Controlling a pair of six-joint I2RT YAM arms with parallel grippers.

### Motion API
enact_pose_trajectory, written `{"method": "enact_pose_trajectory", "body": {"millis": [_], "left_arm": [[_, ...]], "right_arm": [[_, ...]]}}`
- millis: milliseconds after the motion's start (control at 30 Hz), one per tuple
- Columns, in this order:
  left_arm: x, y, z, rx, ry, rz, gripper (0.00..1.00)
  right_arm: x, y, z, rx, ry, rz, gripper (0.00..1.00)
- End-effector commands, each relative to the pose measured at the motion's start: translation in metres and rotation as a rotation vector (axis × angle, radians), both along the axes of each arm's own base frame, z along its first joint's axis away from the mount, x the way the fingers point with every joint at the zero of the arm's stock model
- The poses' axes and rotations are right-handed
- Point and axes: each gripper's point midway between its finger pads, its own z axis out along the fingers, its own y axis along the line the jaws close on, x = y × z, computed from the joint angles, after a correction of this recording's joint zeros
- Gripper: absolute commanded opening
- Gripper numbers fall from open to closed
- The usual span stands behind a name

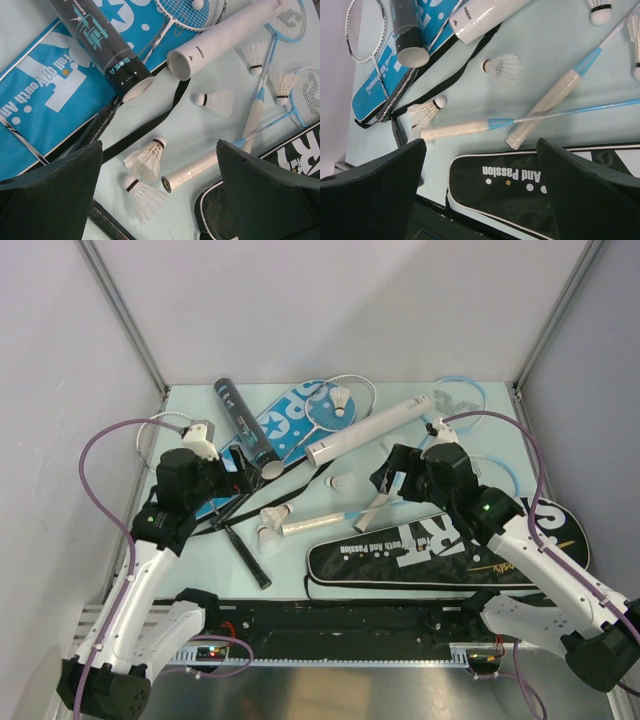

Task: Pack up the badminton gear
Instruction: Pick up the shuttle tube at the center of the board.

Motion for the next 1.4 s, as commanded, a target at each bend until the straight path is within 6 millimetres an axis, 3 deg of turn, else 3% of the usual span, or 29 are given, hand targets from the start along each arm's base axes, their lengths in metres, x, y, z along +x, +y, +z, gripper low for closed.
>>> {"method": "enact_pose_trajectory", "body": {"millis": [0, 200, 400, 567, 767, 900, 1000, 1033, 1067, 1167, 1367], "left_arm": [[0.007, 0.002, 0.009, 0.008, -0.031, 0.021, 1.0], [0.035, 0.016, 0.046, 0.193, -0.138, 0.013, 1.0], [0.072, 0.037, 0.063, 0.78, -0.343, -0.215, 1.0], [0.115, 0.035, 0.043, 1.086, -0.52, -0.375, 1.0], [0.148, 0.045, 0.007, 1.215, -0.481, -0.518, 1.0], [0.16, 0.039, 0.019, 0.95, -0.407, -0.381, 1.0], [0.175, 0.048, 0.045, 0.6, -0.295, -0.059, 1.0], [0.179, 0.058, 0.038, 0.523, -0.208, 0.054, 1.0], [0.183, 0.064, 0.044, 0.436, -0.159, 0.157, 1.0], [0.185, 0.078, 0.018, 0.288, 0.051, 0.347, 1.0], [0.185, 0.066, -0.025, -0.075, 0.221, 0.557, 1.0]], "right_arm": [[0.004, 0.008, 0.024, 0.054, -0.071, 0.025, 0.99], [0.008, 0.01, 0.039, 0.065, -0.138, 0.041, 0.99], [0.008, 0.005, 0.059, 0.055, -0.239, 0.036, 0.99], [-0.004, 0.021, 0.068, 0.083, -0.355, 0.188, 0.97], [-0.025, 0.041, 0.077, 0.207, -0.442, 0.329, 0.93], [-0.028, 0.047, 0.075, 0.234, -0.445, 0.354, 0.91], [-0.026, 0.051, 0.069, 0.235, -0.424, 0.36, 0.9], [-0.025, 0.052, 0.067, 0.236, -0.416, 0.358, 0.9], [-0.025, 0.053, 0.066, 0.237, -0.409, 0.358, 0.89], [-0.025, 0.053, 0.062, 0.238, -0.387, 0.355, 0.89], [-0.027, 0.046, 0.061, 0.226, -0.382, 0.328, 0.88]]}}
